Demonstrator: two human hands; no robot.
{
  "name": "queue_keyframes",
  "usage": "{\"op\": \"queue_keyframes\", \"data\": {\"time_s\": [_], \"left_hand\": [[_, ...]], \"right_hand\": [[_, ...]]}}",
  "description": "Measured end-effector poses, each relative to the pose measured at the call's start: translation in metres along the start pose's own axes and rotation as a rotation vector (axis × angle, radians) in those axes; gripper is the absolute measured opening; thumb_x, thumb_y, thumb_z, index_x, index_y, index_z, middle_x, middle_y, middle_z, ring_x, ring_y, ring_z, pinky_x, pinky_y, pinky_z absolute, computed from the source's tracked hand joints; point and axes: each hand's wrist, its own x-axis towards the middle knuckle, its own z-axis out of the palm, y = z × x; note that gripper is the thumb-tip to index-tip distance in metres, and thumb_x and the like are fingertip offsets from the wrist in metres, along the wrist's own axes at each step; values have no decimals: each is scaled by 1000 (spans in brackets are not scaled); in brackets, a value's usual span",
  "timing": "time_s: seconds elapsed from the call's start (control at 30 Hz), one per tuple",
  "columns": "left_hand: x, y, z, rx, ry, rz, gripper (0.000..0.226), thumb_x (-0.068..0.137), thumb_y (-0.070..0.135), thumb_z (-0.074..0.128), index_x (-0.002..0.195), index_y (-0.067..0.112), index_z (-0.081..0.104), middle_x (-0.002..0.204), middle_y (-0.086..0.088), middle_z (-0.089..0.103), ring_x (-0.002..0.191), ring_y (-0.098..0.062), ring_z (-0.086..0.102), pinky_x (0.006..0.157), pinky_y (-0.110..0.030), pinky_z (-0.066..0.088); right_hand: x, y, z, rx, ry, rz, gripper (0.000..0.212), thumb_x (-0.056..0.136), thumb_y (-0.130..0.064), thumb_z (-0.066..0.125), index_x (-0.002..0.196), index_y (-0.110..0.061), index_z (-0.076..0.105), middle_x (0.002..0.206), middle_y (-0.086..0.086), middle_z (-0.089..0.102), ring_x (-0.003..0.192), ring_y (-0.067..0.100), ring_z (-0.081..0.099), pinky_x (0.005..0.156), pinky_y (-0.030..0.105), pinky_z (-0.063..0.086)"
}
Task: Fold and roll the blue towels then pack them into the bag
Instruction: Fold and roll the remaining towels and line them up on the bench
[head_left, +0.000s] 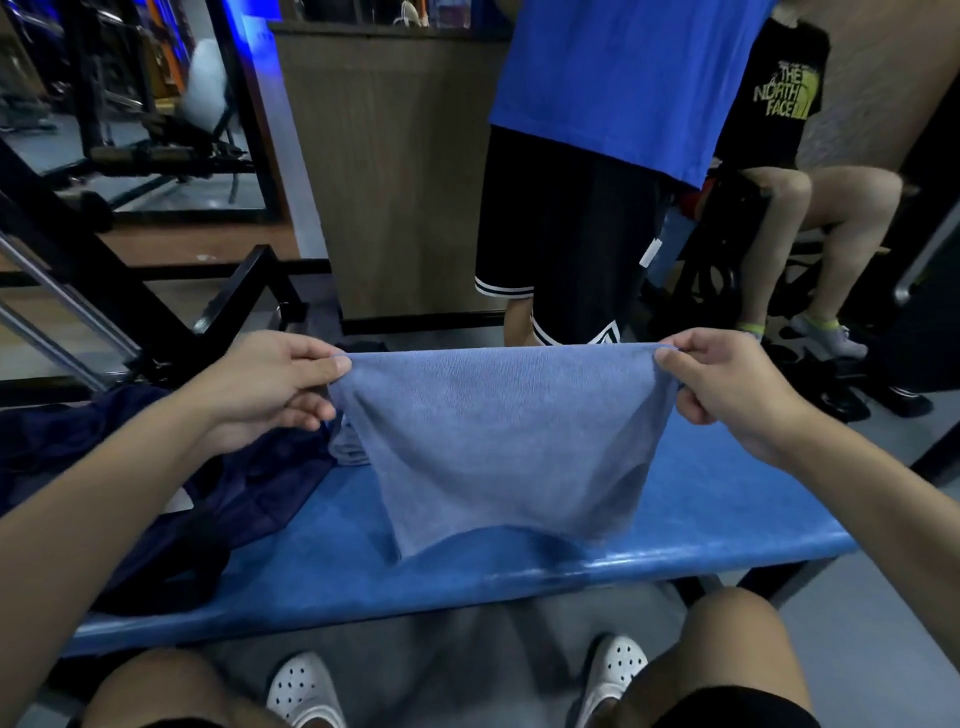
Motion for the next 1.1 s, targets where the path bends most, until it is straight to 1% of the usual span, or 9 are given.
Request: {"op": "queue_keyframes", "data": {"time_s": [0.1, 0.17, 0.27, 0.37, 0.5, 0.8, 0.97, 1.03, 1.1], "left_hand": [[3, -2, 8, -62, -15, -8, 6, 96, 10, 62, 99, 5, 61, 76, -12, 70, 67, -25, 74, 57, -28, 61], [5, -4, 15, -80, 42, 56, 5, 97, 6, 60, 98, 1, 61, 87, -22, 69, 79, -29, 75, 73, -35, 63], [6, -4, 21, -113, 160, 220, 5, 98, 4, 58, 97, 2, 62, 92, -20, 70, 81, -24, 75, 81, -33, 60], [-1, -4, 17, -119, 210, 353, 7, 97, 4, 59, 94, 7, 65, 86, -18, 70, 76, -23, 74, 77, -28, 61], [-19, -33, 13, -15, 121, 330, 6, 95, 3, 60, 94, 3, 67, 75, -18, 70, 64, -19, 69, 63, -22, 58], [-26, -148, 28, 68, -42, -22, 20, 99, 0, 51, 86, -9, 63, 61, -24, 64, 51, -22, 67, 51, -24, 55], [-15, -182, 36, 350, -139, -92, 28, 102, 13, 51, 82, 1, 67, 52, -16, 64, 41, -17, 58, 44, -23, 46], [-10, -189, 38, 478, -186, -30, 31, 101, 22, 54, 79, 9, 71, 53, -8, 65, 46, -14, 59, 51, -25, 48], [-4, -195, 42, 572, -184, 67, 33, 98, 34, 58, 73, 16, 72, 70, -2, 70, 66, -14, 66, 72, -33, 53]], "right_hand": [[2, 3, 4, 25, -25, 53, 13, 100, -11, 52, 92, -3, 58, 66, 10, 57, 46, 23, 60, 43, 28, 46], [2, 5, 10, 84, -19, 56, 13, 101, -10, 49, 92, -4, 56, 79, 17, 62, 65, 31, 70, 62, 35, 60], [1, 3, 16, 148, 83, -61, 15, 101, -9, 49, 88, -9, 57, 84, 14, 66, 80, 31, 72, 77, 38, 60], [-3, 0, 15, 201, 171, -162, 19, 98, -6, 51, 82, -15, 57, 76, 8, 65, 70, 26, 68, 68, 32, 57], [-20, 28, 21, 111, 117, -148, 22, 94, -1, 52, 76, -13, 57, 54, 8, 58, 51, 19, 51, 51, 30, 37], [-63, 130, 53, -104, -169, 134, 20, 89, 5, 58, 71, -3, 59, 49, -4, 52, 48, 7, 43, 48, 18, 33], [-66, 160, 62, -267, -260, 191, 22, 86, 2, 61, 67, -9, 61, 59, -1, 56, 57, 9, 46, 55, 21, 36], [-65, 165, 67, -272, -296, 214, 21, 85, -8, 62, 65, -12, 63, 60, -2, 59, 58, 4, 49, 60, 20, 39], [-63, 170, 75, -292, -354, 250, 35, 78, -44, 57, 71, -11, 67, 74, 4, 68, 71, 6, 58, 75, 26, 46]]}}
